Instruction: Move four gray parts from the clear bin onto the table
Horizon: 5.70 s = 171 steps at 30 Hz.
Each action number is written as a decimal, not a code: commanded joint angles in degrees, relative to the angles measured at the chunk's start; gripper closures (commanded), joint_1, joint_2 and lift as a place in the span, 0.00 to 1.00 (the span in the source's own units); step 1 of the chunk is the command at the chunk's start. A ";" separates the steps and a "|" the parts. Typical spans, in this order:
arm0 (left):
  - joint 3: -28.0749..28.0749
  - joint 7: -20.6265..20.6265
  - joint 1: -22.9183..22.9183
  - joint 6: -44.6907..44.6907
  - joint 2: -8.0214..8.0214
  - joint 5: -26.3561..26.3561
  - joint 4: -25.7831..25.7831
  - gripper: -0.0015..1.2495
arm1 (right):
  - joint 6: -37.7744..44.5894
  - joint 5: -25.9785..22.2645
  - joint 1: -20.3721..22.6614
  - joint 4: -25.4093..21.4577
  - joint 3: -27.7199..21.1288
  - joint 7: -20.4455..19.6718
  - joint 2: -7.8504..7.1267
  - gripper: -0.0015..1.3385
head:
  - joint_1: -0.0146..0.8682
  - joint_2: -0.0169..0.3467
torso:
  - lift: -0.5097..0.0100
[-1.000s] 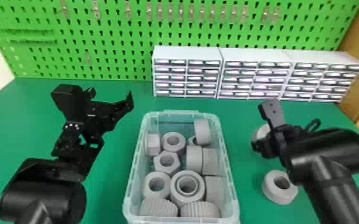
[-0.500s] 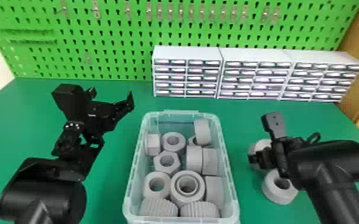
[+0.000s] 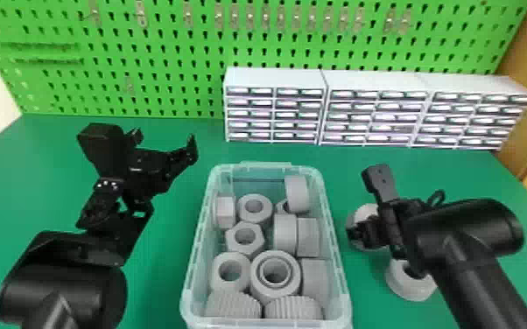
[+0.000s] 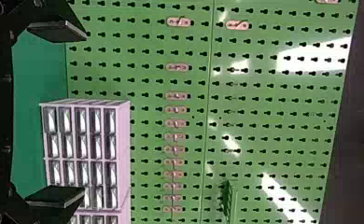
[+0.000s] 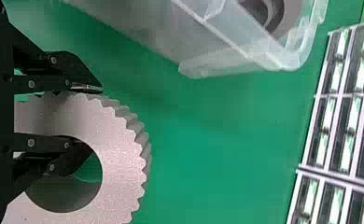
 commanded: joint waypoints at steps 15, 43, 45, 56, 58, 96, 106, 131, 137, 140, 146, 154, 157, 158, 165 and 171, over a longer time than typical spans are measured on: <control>-0.04 0.00 -0.03 0.11 0.00 -0.02 0.00 0.10 | -0.22 -0.97 -1.00 1.59 4.02 0.03 0.46 0.90 | 0.79 0.12 | 0.89; -0.04 -0.09 -0.03 0.19 0.00 -0.02 0.00 0.10 | -0.92 -1.85 -0.38 1.85 1.73 0.03 0.90 0.52 | 0.79 0.12 | 0.89; -0.04 -0.09 -0.03 0.19 0.00 -0.02 0.00 0.10 | -0.92 -1.85 -0.47 1.85 1.64 0.03 0.90 0.49 | 0.79 0.12 | 0.89; -0.04 -0.18 -0.03 0.37 0.00 0.07 0.00 0.10 | -0.92 -1.85 -0.56 1.85 1.56 0.03 0.90 0.47 | 0.79 0.12 | 0.89; -0.04 -0.26 -0.03 0.37 0.00 -0.02 0.00 0.10 | -0.92 -1.85 -0.56 1.85 1.56 0.03 0.90 0.47 | 0.79 0.12 | 0.89; -0.21 -0.70 -0.29 1.34 0.00 -0.11 0.00 0.10 | 6.55 -3.35 -8.38 -16.16 15.09 -0.06 -0.68 0.40 | 0.79 0.12 | 0.89; -0.30 -0.70 -0.29 1.51 0.00 -0.19 0.00 0.10 | 6.29 -6.16 -10.05 -14.32 19.57 -0.06 -0.94 0.40 | 0.79 0.12 | 0.89; -0.21 -0.70 -0.38 1.86 0.00 -0.46 0.09 0.10 | 1.45 -26.81 -11.37 -1.57 15.18 1.79 -0.77 0.40 | 0.79 0.12 | 0.89; -0.21 -0.79 -0.38 1.95 0.00 -0.46 0.09 0.10 | -0.74 -31.65 -10.93 3.35 11.84 4.86 -0.77 0.40 | 0.79 0.12 | 0.89; -0.21 -0.88 -0.38 1.95 0.00 -0.46 0.09 0.10 | -1.54 -32.70 -10.75 4.75 11.05 5.92 -0.77 0.40 | 0.79 0.12 | 0.89; -0.21 -1.05 -0.47 2.13 0.00 -0.55 0.09 0.10 | -2.68 -36.13 -10.75 8.01 10.61 7.41 -0.77 0.40 | 0.79 0.12 | 0.89; -0.12 -1.14 -0.47 2.22 0.00 -0.55 0.09 0.10 | -2.94 -35.43 -10.84 8.53 10.87 7.50 -0.77 0.40 | 0.79 0.12 | 0.89; -0.21 -1.14 -0.47 2.22 0.00 -0.55 0.09 0.10 | -2.94 -35.34 -10.84 8.53 10.87 7.50 -0.68 0.40 | 0.79 0.12 | 0.89; -0.21 -1.14 -0.47 2.22 0.00 -0.55 0.09 0.10 | -2.94 -35.25 -10.93 8.45 10.96 7.50 -0.68 0.40 | 0.79 0.12 | 0.89; -0.21 -1.14 -0.47 2.22 -0.09 -0.55 0.09 0.10 | -2.85 -34.99 -11.02 8.45 11.14 7.50 -0.68 0.40 | 0.79 0.12 | 0.89; -0.21 -1.14 -0.47 2.22 -0.09 -0.55 0.09 0.10 | -2.85 -34.99 -11.02 8.53 11.40 7.50 -0.68 0.40 | 0.79 0.12 | 0.89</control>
